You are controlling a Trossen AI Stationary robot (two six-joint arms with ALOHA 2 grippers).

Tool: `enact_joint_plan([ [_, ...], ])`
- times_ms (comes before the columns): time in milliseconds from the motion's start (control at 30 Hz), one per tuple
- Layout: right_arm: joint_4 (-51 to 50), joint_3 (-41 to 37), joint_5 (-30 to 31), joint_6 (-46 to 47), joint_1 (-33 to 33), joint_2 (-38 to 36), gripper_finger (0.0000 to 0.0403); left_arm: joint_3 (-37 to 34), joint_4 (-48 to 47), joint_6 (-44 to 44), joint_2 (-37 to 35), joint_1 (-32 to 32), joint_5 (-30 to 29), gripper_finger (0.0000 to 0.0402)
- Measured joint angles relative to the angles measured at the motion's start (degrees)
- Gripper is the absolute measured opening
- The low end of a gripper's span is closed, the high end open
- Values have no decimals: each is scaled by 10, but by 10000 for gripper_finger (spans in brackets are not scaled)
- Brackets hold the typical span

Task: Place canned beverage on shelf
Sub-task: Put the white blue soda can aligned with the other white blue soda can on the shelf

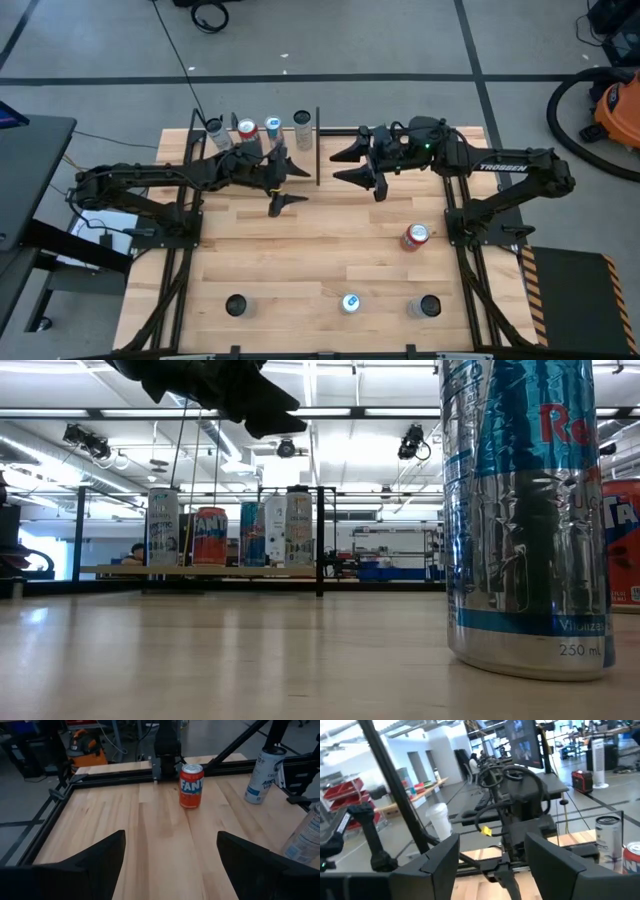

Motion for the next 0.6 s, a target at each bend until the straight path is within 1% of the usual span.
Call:
enact_joint_plan([
  [100, -21, 0, -11, -21, 0, -9, 254, 0, -7, 0, 0, 0, 0, 316],
  [200, -65, 0, -12, -38, 0, -34, 279, 0, -14, -2, 0, 0, 0, 316],
  [333, -112, 0, -51, -44, 0, -65, 304, 0, -18, -15, 0, 0, 0, 316],
  [500, -102, 1, -123, -27, 12, -77, 313, 0, -24, -17, 0, 0, 0, 316],
  [600, -111, 1, -133, -3, 36, -77, 312, 0, -32, -17, 0, 0, 0, 316],
])
